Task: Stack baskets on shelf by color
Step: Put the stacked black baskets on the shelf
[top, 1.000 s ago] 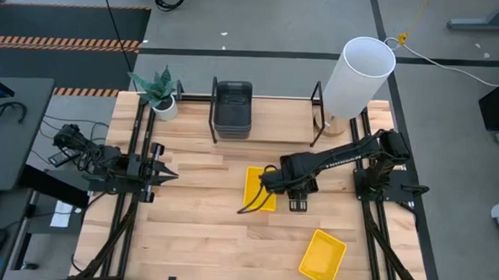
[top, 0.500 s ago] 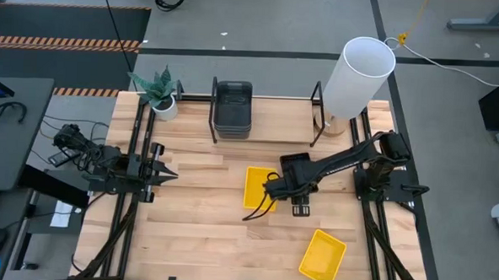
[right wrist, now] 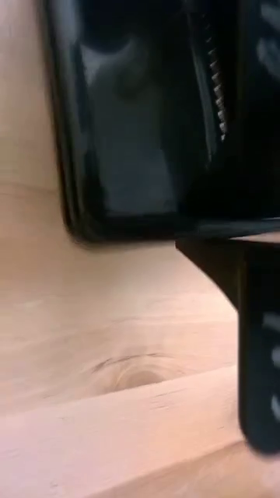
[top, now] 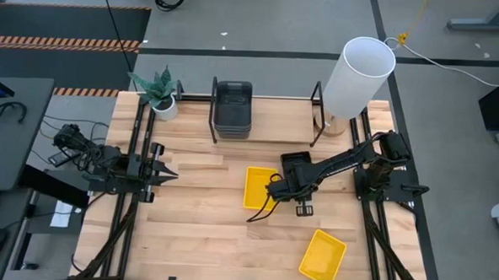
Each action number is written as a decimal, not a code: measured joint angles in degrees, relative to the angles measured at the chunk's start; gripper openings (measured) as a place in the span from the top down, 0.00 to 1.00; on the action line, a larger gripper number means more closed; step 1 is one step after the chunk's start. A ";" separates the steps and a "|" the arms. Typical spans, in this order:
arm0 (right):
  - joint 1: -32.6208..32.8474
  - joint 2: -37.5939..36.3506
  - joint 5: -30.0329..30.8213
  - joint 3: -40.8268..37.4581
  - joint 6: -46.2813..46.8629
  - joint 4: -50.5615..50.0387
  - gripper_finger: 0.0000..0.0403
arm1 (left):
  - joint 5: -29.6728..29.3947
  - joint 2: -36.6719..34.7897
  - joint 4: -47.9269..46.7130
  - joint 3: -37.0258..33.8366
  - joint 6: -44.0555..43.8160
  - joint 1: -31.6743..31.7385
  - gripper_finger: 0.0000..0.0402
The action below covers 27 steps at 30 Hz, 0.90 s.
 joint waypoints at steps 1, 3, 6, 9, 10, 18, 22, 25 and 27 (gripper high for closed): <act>0.01 0.00 0.02 0.19 0.00 -0.07 0.90 | 0.00 0.00 -0.01 0.00 0.01 -0.01 0.93; 0.00 0.00 -0.06 0.67 0.07 -0.47 0.96 | 0.00 0.00 0.00 0.00 0.00 0.00 0.94; 0.00 0.02 -0.23 1.95 0.21 -1.42 0.94 | 0.01 0.00 0.01 0.00 0.01 -0.01 0.94; 0.00 0.02 0.02 3.39 0.41 -2.80 0.93 | 0.01 0.00 0.01 0.00 0.01 -0.01 0.94; 0.00 0.02 -0.01 3.87 0.41 -3.06 0.94 | 0.00 0.00 0.00 0.00 0.00 0.00 0.93; 0.00 0.11 -0.24 9.17 -0.01 -9.26 0.96 | 0.00 0.00 0.00 0.00 0.00 -0.01 0.91; -0.01 0.11 3.47 15.70 -0.01 -16.12 0.96 | 0.01 0.00 0.01 0.00 0.01 -0.01 0.91; -0.44 0.11 7.12 20.57 0.00 -18.89 0.96 | -0.01 0.00 0.01 0.00 0.00 -0.01 0.92; -1.00 0.11 8.75 23.13 -0.03 -19.31 0.96 | 0.00 0.00 0.01 0.00 0.00 -0.01 0.93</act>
